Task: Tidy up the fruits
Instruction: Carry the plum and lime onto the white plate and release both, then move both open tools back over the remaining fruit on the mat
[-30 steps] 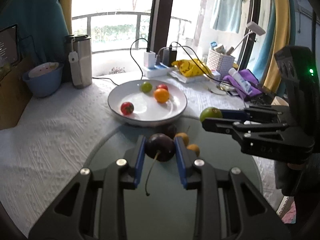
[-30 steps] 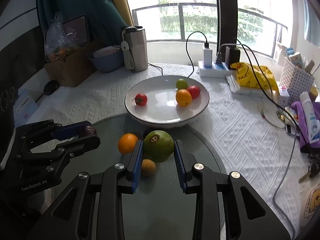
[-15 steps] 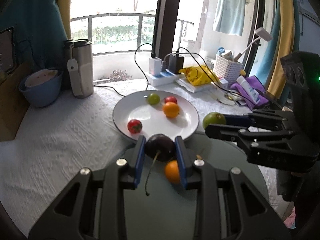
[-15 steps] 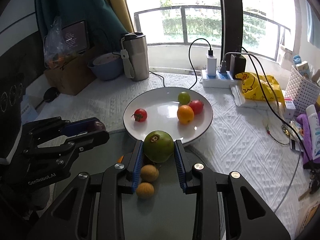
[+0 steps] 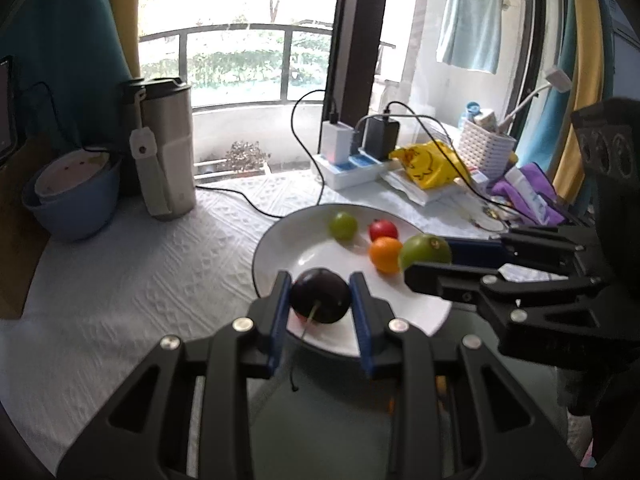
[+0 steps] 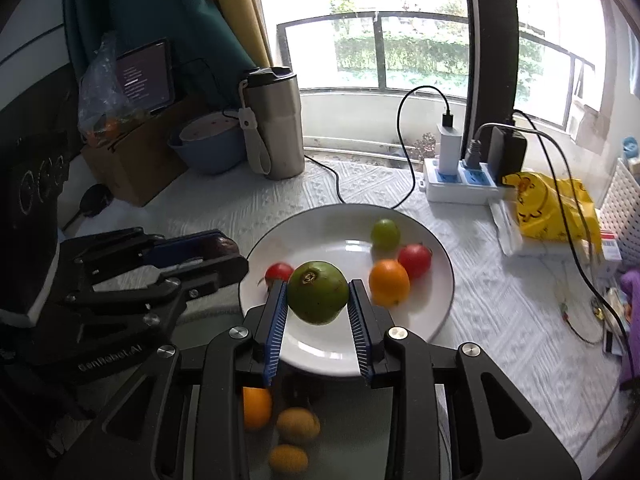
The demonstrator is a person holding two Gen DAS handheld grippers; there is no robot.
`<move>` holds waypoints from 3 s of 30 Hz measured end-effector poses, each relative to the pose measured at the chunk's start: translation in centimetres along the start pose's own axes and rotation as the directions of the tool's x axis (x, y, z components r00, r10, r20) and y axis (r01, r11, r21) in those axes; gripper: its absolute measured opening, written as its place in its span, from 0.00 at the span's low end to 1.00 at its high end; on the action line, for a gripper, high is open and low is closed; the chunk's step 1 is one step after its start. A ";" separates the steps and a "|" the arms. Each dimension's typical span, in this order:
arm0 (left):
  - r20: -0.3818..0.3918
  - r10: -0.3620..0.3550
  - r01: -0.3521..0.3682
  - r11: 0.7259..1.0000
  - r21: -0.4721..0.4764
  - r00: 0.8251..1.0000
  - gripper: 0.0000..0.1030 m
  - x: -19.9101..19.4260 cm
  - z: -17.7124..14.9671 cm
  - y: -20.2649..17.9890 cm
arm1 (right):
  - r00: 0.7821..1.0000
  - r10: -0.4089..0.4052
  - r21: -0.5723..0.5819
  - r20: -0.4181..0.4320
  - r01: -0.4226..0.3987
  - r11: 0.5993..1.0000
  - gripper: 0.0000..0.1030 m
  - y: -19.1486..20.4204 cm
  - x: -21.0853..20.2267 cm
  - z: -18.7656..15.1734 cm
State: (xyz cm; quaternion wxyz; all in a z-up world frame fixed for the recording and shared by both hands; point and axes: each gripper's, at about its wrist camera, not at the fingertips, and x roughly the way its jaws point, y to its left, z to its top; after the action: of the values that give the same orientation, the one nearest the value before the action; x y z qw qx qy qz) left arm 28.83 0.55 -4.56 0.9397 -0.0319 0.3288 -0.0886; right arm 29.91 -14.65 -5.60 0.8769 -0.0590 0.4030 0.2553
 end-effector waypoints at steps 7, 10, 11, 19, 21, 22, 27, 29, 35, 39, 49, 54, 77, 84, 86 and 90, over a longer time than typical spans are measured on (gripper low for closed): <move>-0.012 0.006 -0.006 0.999 -0.038 1.000 0.30 2.9 1.1 1.4 | 1.000 -0.013 0.017 -0.004 0.013 1.000 0.32 -0.4 3.0 1.4; -0.028 0.004 -0.006 0.996 -0.084 1.000 0.30 4.3 1.5 2.1 | 1.000 -0.021 0.034 -0.015 0.021 0.999 0.32 -1.2 4.4 1.7; -0.029 0.003 -0.006 0.996 -0.088 1.000 0.30 4.5 1.7 2.2 | 1.000 -0.021 0.039 -0.018 0.022 0.999 0.32 -1.5 4.7 1.8; -0.062 -0.031 0.023 0.993 -0.119 0.998 0.30 6.5 1.9 3.4 | 0.999 -0.019 0.046 -0.028 0.020 0.999 0.32 -3.2 7.3 2.1; -0.072 -0.032 0.023 0.992 -0.127 0.997 0.30 6.7 1.7 3.7 | 0.999 -0.012 0.050 -0.032 0.013 0.999 0.32 -3.4 7.7 2.0; -0.074 -0.033 0.023 0.991 -0.132 0.997 0.30 6.8 1.7 3.8 | 0.999 -0.012 0.048 -0.032 0.013 0.999 0.32 -3.4 7.9 2.0; -0.078 -0.031 0.020 0.991 -0.133 0.996 0.30 6.9 1.5 3.8 | 0.999 -0.021 0.046 -0.040 0.023 0.999 0.32 -3.3 8.3 1.8; -0.081 -0.022 0.011 0.991 -0.134 0.996 0.30 7.0 1.5 3.8 | 0.999 -0.023 0.047 -0.041 0.025 0.999 0.32 -3.3 8.3 1.8; -0.074 -0.007 -0.003 0.991 -0.133 0.997 0.30 6.5 1.5 3.7 | 0.998 -0.032 0.053 -0.045 0.034 0.998 0.32 -3.0 7.8 1.9; -0.056 0.003 -0.010 0.991 -0.131 0.998 0.31 5.3 1.6 3.4 | 0.999 -0.036 0.049 -0.026 0.037 0.998 0.32 -2.7 6.4 1.8; 0.004 0.006 -0.005 0.992 -0.127 1.000 0.31 1.1 1.8 1.6 | 0.998 -0.057 0.036 0.020 0.056 0.998 0.32 -1.1 2.3 1.3; 0.018 0.000 0.002 0.990 -0.138 1.000 0.34 -0.8 1.0 0.7 | 0.997 -0.071 0.040 0.036 0.070 0.997 0.32 -0.7 0.0 0.3; 0.022 -0.001 0.003 0.994 -0.106 1.000 0.44 -6.3 -4.4 -3.5 | 0.993 -0.088 0.063 0.080 0.083 0.995 0.32 0.3 -7.1 -4.9; 0.000 0.013 -0.013 0.996 -0.094 1.000 0.44 -6.5 -6.1 -4.6 | 0.996 -0.059 0.054 0.072 0.055 0.997 0.32 0.3 -7.6 -6.2; -0.015 0.014 -0.015 0.996 -0.088 1.000 0.44 -6.3 -6.8 -5.0 | 0.996 -0.054 0.051 0.068 0.050 0.997 0.32 0.4 -7.6 -6.5; -0.032 0.017 -0.020 0.996 -0.083 0.999 0.44 -6.2 -7.8 -5.3 | 0.997 -0.044 0.053 0.058 0.041 0.998 0.32 0.4 -7.4 -7.3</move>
State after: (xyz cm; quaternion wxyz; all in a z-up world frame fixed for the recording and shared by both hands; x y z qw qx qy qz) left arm 18.43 -3.55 -6.25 0.9331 -0.0668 0.3471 -0.0667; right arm 20.73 -19.50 -4.94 0.8950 -0.0372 0.3819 0.2275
